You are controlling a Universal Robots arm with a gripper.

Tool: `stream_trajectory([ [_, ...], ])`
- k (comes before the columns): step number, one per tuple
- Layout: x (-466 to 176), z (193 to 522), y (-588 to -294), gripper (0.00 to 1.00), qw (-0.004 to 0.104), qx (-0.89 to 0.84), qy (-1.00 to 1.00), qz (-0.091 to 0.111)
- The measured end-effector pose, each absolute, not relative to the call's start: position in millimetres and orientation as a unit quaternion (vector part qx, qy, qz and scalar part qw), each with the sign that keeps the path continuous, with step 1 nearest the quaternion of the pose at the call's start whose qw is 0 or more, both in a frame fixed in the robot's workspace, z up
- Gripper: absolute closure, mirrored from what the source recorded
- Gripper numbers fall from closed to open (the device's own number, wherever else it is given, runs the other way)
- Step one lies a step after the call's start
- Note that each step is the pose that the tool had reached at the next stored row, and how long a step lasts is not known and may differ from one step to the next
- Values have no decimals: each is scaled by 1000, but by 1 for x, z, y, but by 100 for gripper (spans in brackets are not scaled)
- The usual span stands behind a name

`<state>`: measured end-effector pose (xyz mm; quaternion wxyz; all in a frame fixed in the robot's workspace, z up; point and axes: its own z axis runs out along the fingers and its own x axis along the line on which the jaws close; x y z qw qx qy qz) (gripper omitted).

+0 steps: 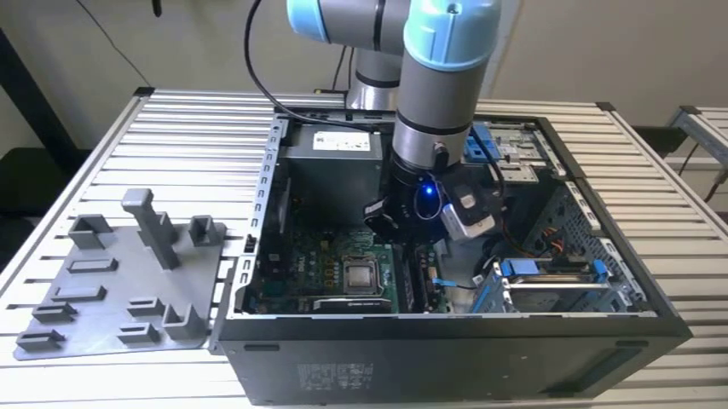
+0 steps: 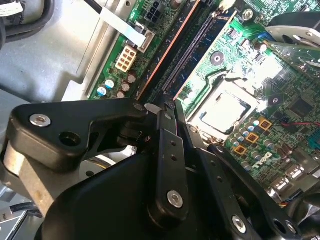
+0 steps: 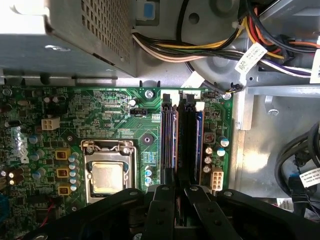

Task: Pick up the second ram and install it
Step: 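Insert the second ram into the second slot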

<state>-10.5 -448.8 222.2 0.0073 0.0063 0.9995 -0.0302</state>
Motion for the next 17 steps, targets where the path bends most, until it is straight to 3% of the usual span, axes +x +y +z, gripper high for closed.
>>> stream_trajectory([
  [17, -10, 218, -449, 86, 7, 6, 1000, -30],
])
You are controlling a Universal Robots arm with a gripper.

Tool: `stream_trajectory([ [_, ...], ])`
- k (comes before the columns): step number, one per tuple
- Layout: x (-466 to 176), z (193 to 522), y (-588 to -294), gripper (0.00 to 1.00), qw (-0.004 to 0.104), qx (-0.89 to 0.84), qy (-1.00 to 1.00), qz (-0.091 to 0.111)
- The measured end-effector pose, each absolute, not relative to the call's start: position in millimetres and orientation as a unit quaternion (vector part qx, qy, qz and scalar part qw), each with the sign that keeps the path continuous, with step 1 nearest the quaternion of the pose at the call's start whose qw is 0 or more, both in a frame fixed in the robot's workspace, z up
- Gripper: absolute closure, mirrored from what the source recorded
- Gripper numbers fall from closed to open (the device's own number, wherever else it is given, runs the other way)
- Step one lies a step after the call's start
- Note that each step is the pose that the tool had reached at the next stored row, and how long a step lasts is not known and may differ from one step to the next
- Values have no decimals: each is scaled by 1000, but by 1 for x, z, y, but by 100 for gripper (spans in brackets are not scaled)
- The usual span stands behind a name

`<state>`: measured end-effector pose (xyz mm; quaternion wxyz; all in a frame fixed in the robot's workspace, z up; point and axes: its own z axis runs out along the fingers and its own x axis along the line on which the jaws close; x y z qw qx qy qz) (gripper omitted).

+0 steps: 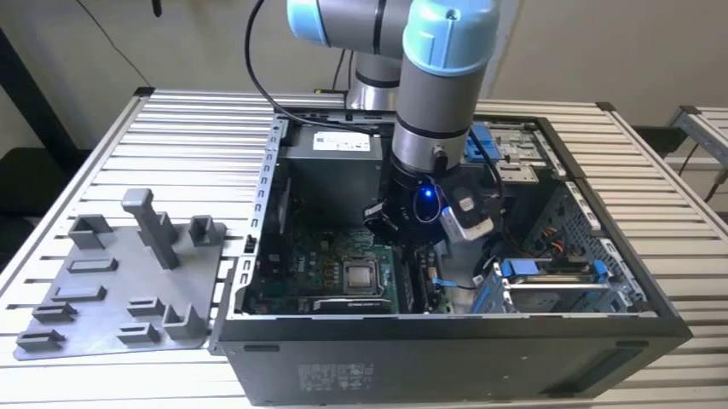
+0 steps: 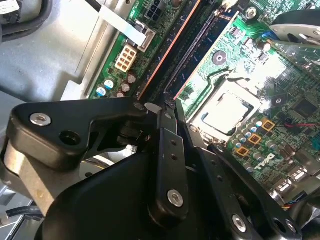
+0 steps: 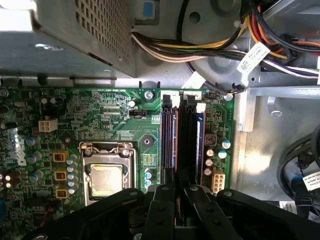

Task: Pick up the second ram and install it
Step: 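Insert the second ram into the second slot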

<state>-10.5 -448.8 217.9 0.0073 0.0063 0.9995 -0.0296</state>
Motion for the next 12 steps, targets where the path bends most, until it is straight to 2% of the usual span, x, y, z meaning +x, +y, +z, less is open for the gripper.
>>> stream_trajectory([
  [12, -10, 216, -449, 86, 7, 6, 1000, -19],
])
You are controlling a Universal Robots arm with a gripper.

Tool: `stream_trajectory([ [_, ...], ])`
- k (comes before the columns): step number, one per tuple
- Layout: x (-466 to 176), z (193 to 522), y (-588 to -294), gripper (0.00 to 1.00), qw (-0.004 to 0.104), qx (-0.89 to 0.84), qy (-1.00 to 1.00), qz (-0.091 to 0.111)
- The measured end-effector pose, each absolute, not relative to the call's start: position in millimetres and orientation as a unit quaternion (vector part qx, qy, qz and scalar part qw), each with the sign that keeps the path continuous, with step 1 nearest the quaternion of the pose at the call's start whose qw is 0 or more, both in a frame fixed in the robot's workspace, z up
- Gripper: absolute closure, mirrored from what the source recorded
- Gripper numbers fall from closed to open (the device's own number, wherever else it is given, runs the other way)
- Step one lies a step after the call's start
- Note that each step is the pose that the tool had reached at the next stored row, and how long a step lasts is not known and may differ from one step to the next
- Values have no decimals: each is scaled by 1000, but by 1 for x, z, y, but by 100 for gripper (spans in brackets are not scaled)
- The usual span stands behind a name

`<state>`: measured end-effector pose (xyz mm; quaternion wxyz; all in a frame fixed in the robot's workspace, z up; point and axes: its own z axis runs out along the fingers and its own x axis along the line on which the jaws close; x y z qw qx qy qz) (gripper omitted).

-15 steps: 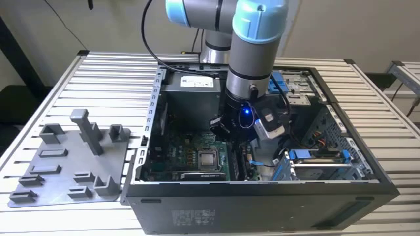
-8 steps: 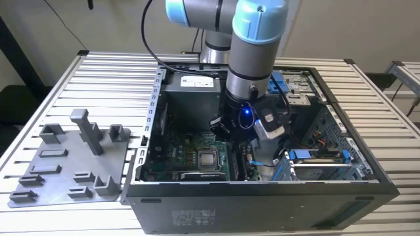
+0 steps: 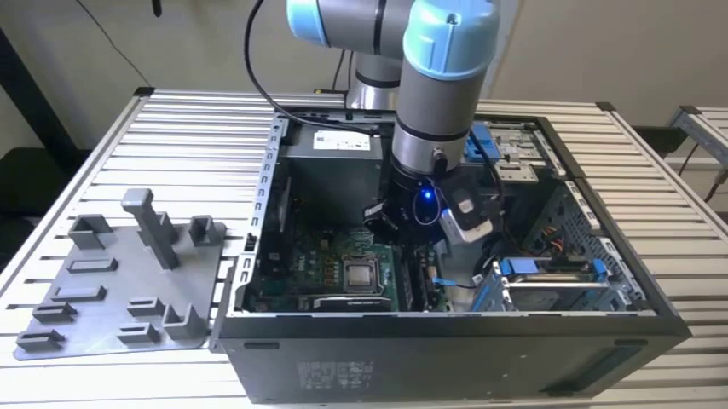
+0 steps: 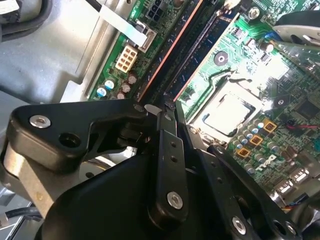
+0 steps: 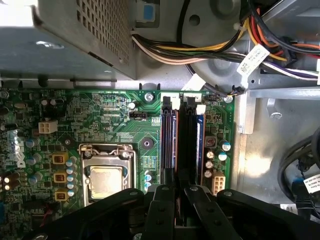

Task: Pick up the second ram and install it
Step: 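Insert the second ram into the second slot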

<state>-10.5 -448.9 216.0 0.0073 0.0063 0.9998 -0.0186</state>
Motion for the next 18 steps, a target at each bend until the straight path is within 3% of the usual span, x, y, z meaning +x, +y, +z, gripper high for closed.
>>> stream_trajectory([
  [9, -10, 214, -449, 86, 7, 6, 1000, -17],
  [11, -10, 214, -449, 78, 7, 6, 1000, -18],
  [18, -10, 236, -449, 78, 7, 6, 1000, -19],
])
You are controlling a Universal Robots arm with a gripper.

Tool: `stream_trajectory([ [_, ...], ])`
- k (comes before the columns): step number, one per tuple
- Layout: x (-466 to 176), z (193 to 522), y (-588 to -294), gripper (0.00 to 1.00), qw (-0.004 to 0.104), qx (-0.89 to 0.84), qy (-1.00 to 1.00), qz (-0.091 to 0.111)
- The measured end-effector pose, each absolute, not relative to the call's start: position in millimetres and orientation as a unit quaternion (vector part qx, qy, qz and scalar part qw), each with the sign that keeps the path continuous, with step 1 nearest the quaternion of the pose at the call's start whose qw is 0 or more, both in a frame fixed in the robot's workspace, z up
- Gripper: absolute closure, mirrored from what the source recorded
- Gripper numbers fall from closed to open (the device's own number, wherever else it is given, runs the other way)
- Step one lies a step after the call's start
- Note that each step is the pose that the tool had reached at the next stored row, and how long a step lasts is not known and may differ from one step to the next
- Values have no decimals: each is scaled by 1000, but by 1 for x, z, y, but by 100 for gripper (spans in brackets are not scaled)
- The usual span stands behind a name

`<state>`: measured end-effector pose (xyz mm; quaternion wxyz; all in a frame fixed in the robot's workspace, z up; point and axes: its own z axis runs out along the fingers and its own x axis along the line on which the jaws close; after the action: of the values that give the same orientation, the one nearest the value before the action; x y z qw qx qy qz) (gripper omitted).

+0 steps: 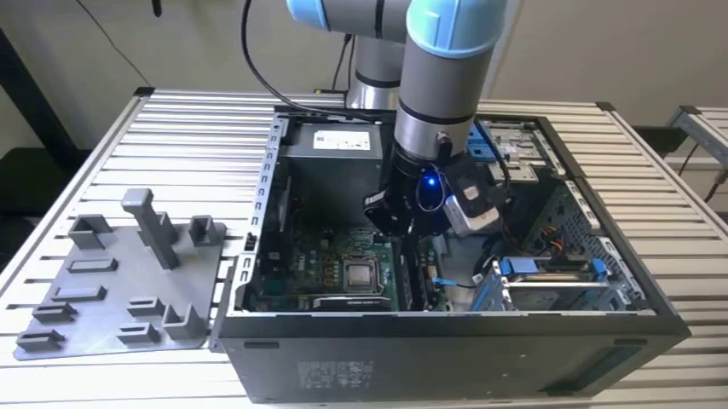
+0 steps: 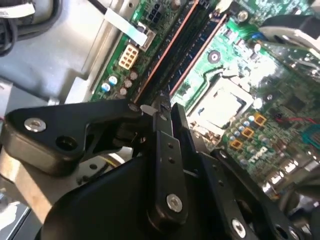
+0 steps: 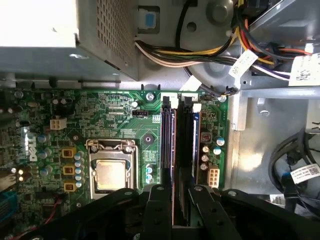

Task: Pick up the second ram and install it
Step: 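Insert the second ram into the second slot, then press down the second ram until it locks into place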

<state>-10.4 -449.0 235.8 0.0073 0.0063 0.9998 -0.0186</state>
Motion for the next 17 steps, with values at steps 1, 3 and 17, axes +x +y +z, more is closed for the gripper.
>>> stream_trajectory([
  [1, -10, 236, -449, 78, 7, 6, 1000, -19],
  [3, -10, 236, -449, 80, 7, 6, 1000, -18],
  [17, -10, 236, -449, 89, 7, 6, 1000, -19],
])
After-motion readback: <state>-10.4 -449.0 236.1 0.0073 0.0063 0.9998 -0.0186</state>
